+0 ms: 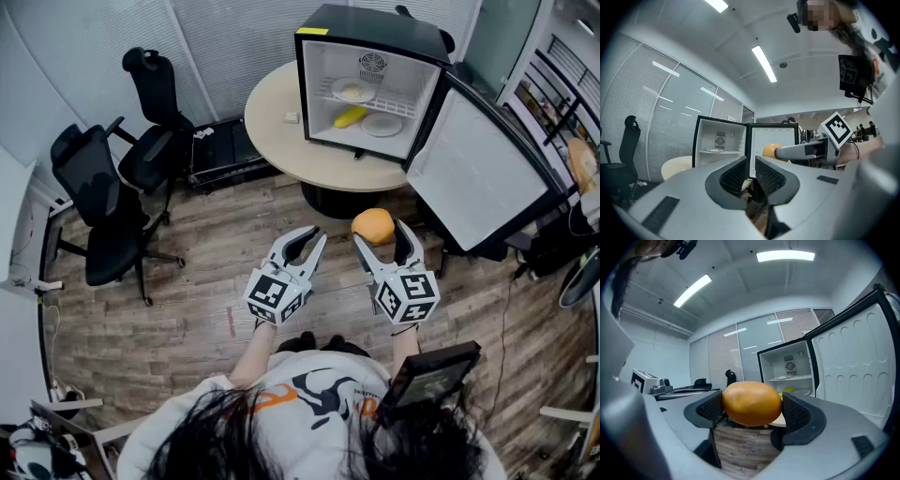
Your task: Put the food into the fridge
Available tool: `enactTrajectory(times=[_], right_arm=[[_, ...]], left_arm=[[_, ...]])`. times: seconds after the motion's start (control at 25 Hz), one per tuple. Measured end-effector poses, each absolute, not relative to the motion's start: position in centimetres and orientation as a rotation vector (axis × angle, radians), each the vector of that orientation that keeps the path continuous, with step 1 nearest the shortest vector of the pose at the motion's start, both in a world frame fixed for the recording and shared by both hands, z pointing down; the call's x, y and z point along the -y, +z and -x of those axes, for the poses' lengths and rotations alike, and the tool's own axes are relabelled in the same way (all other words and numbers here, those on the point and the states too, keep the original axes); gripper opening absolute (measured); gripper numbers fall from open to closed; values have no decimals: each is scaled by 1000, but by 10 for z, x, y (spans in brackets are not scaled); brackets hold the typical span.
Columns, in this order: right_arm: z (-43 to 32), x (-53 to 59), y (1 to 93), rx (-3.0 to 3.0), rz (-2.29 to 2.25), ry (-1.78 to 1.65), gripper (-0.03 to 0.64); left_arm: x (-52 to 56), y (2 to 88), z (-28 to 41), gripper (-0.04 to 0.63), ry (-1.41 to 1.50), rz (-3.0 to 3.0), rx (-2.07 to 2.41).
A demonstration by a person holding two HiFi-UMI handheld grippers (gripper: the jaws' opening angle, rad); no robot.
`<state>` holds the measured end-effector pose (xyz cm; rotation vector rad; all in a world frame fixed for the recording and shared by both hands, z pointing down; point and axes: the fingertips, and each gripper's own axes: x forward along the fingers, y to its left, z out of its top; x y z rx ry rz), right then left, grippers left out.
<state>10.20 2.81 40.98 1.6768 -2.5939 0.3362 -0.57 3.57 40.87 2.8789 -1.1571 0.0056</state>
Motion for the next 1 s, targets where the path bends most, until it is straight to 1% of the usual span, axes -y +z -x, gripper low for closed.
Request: enactTrajectory(times=[0.52,1.0], right_arm=[[-100,-23,415,2625,-1632,366,393],[-121,-13,422,2653,-1585,383,393]], left_arm=[[-34,407,6,49,-24,-2843,1179],[-28,409,-21,49,-6,-2853,1209]])
